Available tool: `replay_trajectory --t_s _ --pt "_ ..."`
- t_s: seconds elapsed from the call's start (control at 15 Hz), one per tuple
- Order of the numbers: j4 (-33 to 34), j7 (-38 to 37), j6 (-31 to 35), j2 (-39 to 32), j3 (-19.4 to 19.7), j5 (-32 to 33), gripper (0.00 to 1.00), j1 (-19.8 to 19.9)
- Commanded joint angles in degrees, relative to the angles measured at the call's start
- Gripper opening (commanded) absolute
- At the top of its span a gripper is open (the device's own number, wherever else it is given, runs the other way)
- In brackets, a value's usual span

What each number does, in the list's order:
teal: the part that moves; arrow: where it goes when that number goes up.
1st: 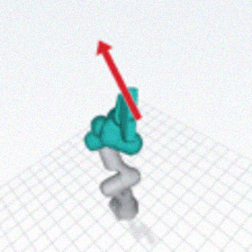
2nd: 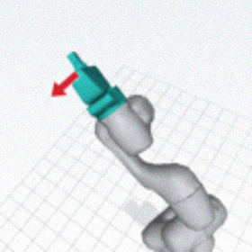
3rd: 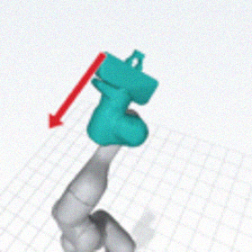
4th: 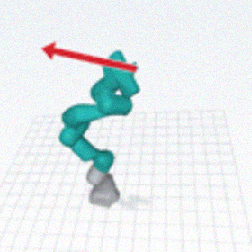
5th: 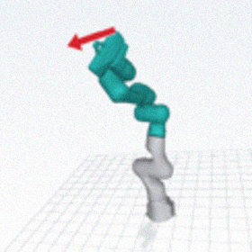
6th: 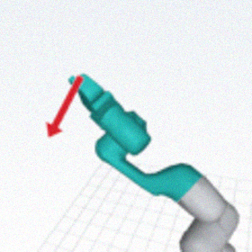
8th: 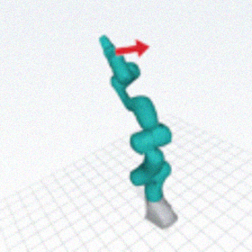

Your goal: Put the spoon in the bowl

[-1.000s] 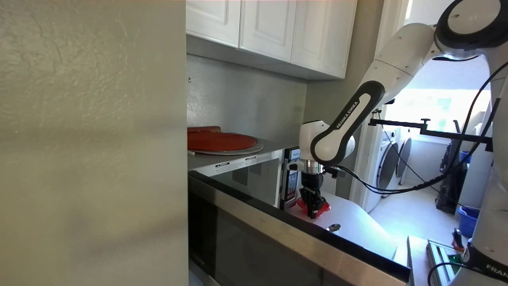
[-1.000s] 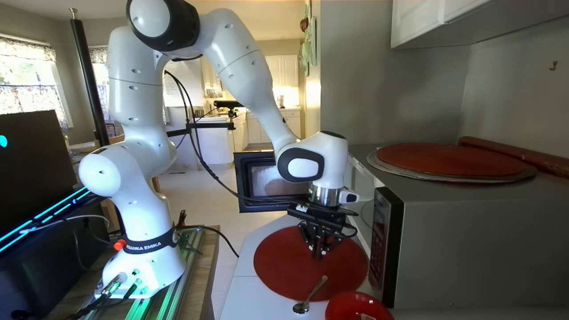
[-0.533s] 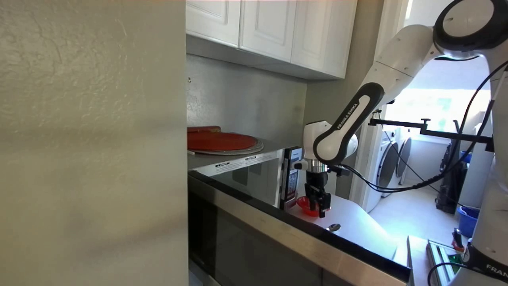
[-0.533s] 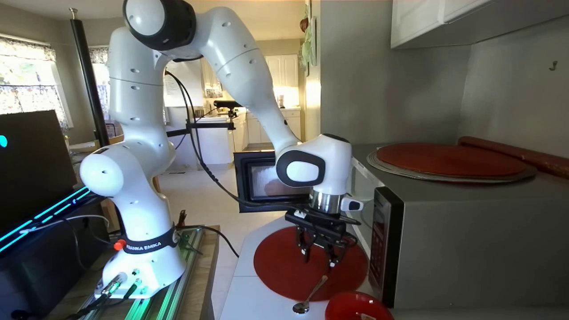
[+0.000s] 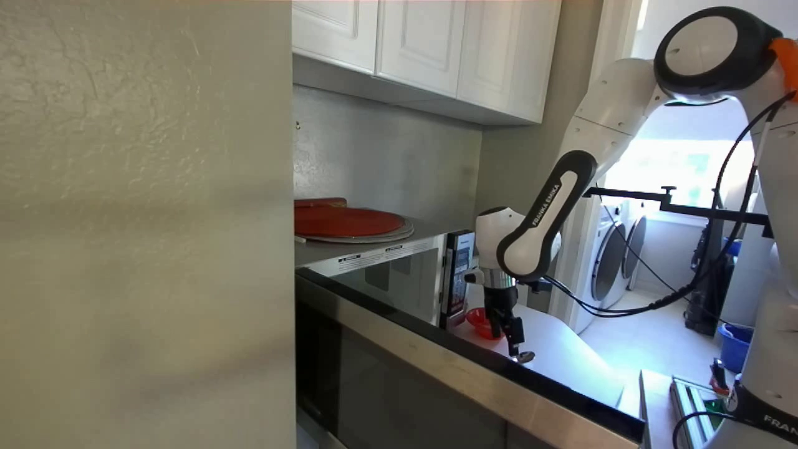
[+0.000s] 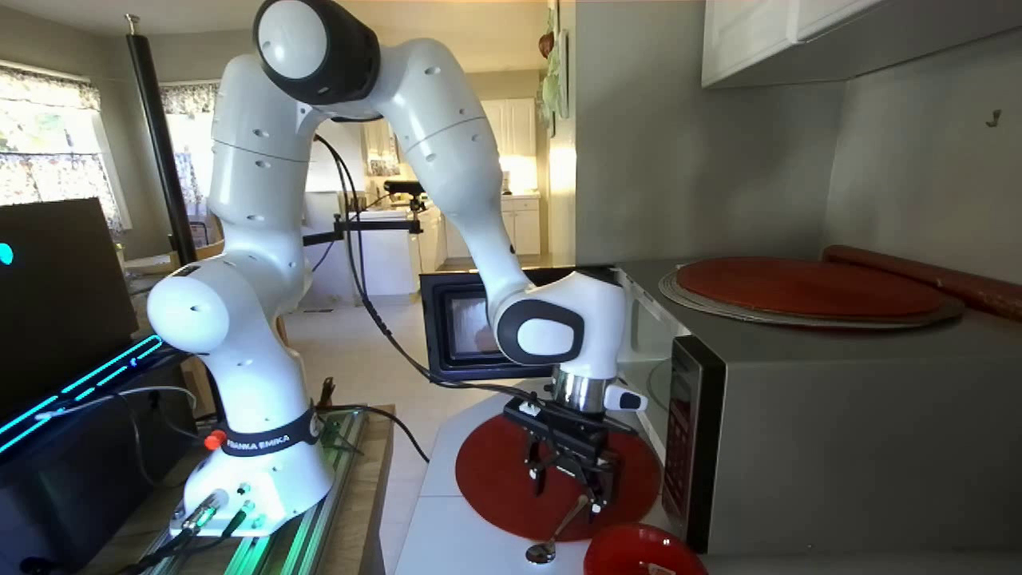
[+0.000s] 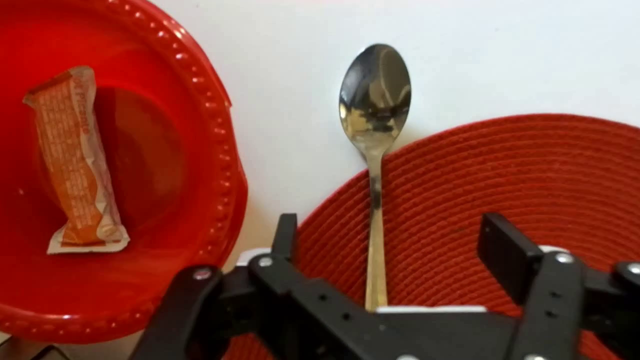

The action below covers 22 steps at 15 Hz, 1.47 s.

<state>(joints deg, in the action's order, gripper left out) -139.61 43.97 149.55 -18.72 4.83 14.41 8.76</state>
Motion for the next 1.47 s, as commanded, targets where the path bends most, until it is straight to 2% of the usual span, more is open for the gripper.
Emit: replay_trajectory --t_s 0.0,0.53,0.73,0.93,1.0,1.13,1.2,1.33,1.4 --pt "1.3 -7.4 1.1 -3.1 2.1 5.6 0.62 -2.3" --pt "2.1 -13.1 0.6 -5.1 1.8 9.1 0.05 -2.9" --pt "2.4 -13.6 0.6 -5.7 1.8 9.5 0.03 -2.9" --pt "2.7 -13.8 0.5 -5.8 1.8 9.7 0.14 -2.9" --pt "2.7 -13.8 0.5 -5.9 1.8 9.7 0.21 -2.9" --pt "2.8 -14.1 0.5 -6.1 1.8 9.7 0.22 -2.9" --pt "3.0 -14.2 0.4 -6.4 1.8 9.8 0.26 -2.9" --pt "3.2 -14.6 0.5 -6.6 1.8 9.9 0.19 -3.0" --pt "3.2 -14.6 0.5 -6.6 1.8 9.9 0.05 -3.0"
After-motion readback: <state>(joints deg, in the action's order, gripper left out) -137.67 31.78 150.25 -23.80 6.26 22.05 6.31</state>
